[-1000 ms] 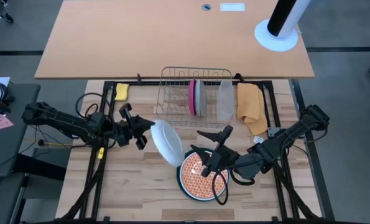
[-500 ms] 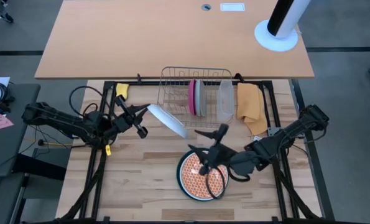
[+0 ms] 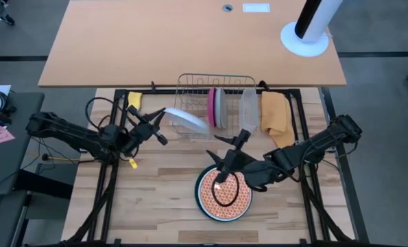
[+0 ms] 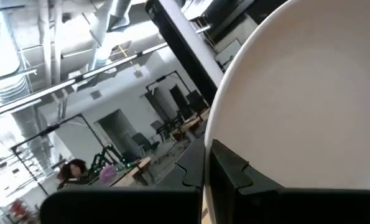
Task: Sort dishes
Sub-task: Put the white plate into the dish rack
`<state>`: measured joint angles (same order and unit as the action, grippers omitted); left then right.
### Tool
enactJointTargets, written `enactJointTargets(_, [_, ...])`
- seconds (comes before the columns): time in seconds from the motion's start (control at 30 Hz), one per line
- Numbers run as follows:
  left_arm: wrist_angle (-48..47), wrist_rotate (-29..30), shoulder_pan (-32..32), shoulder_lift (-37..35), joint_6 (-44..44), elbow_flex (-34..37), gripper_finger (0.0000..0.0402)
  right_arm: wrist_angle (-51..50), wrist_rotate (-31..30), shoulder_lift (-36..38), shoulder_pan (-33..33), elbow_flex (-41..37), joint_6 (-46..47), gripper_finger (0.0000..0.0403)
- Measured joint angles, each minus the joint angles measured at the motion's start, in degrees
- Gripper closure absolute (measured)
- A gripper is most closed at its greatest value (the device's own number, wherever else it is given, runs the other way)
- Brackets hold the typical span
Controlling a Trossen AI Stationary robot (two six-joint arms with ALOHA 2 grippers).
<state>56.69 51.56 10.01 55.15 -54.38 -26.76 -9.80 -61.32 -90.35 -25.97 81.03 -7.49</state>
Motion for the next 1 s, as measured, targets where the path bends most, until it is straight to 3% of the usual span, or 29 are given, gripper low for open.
enactJointTargets(0.27, [5.3,0.5,-0.2,3.5,0.3,-0.4,0.0401,-11.1,0.0,0.0,5.5,0.0,3.4,0.0147])
enactJointTargets(0.6, [5.4,0.9,-0.7,10.6,0.6,-4.7,0.0401,-12.4,0.0,0.0,7.4,0.0,5.6,0.0147])
enactJointTargets(0.73, [5.3,0.9,-0.7,13.7,4.9,-6.9,0.0401,-13.5,-0.4,0.0,7.4,0.0,5.5,0.0149])
enactJointTargets(0.87, [5.3,0.9,-0.7,16.3,7.8,-9.1,0.0401,-15.8,-3.2,0.0,7.4,0.0,5.5,0.0171])
enactJointTargets(1.0, [5.3,0.8,-0.7,18.1,7.2,-10.5,0.0401,-17.9,-5.0,0.0,7.4,0.0,5.5,0.0223])
